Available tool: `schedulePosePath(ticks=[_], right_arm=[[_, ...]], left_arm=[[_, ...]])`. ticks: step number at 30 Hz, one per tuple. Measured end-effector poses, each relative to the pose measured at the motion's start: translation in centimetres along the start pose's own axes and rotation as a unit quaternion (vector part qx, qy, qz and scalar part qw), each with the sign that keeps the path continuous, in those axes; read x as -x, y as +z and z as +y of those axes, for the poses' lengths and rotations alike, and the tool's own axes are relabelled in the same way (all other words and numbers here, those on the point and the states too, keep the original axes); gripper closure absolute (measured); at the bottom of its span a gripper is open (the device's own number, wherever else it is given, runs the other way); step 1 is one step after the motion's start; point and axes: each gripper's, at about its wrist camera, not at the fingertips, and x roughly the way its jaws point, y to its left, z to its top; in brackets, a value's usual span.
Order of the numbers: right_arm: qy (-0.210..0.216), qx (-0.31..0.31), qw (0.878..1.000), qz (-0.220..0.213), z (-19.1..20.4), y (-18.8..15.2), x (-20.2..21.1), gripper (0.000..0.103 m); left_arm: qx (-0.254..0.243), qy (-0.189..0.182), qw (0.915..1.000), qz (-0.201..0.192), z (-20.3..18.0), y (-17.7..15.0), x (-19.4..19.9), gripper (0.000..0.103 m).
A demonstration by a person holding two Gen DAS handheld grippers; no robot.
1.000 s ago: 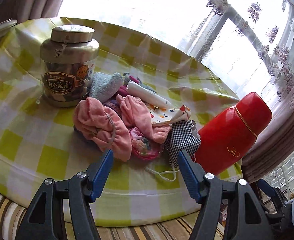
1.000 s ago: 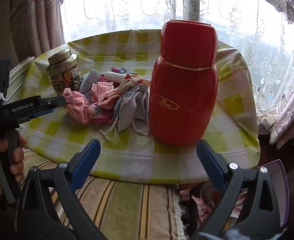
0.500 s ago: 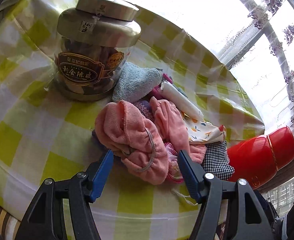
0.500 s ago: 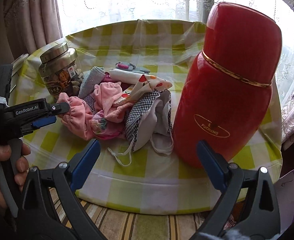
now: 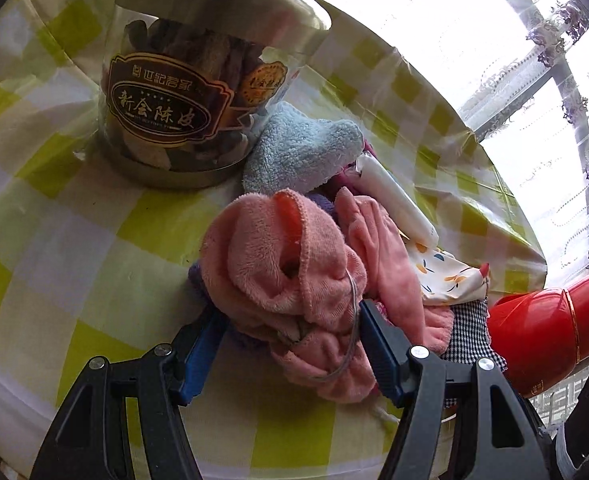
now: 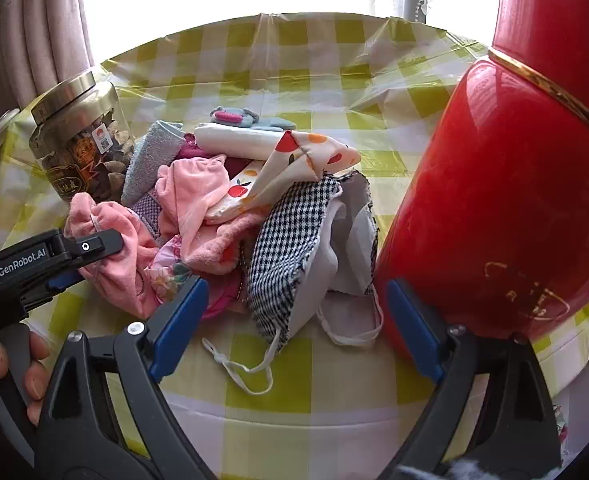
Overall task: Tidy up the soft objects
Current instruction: 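Grasp the pink towel with the left tool while the right tool grasps the houndstooth mask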
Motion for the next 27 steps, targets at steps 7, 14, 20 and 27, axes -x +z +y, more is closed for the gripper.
schedulePosePath(ticks=[7,14,20,27], right_arm=[[-0.013,-0.011,1.000,0.010,0.1,-0.5,-1.6,0.036],[-0.009,-0.030,1.000,-0.001,-1.1,-0.7,-1.3,0.085],[-0.002,-0.021,1.000,-0.024,-1.0,-1.3,0.9,0.091],[0.006,-0.008,0.999,-0.042,-1.2,-2.3,4.1,0.093]], left_arm=[[-0.020,0.011,0.9996,-0.013,-0.2,-0.1,-0.2,0.037],[-0.032,0.008,0.9988,-0.035,0.3,-0.2,0.6,0.068],[-0.025,0.000,0.9979,-0.060,1.1,-1.0,2.5,0.071],[-0.020,-0.003,0.9964,-0.082,1.7,-2.2,4.8,0.071]])
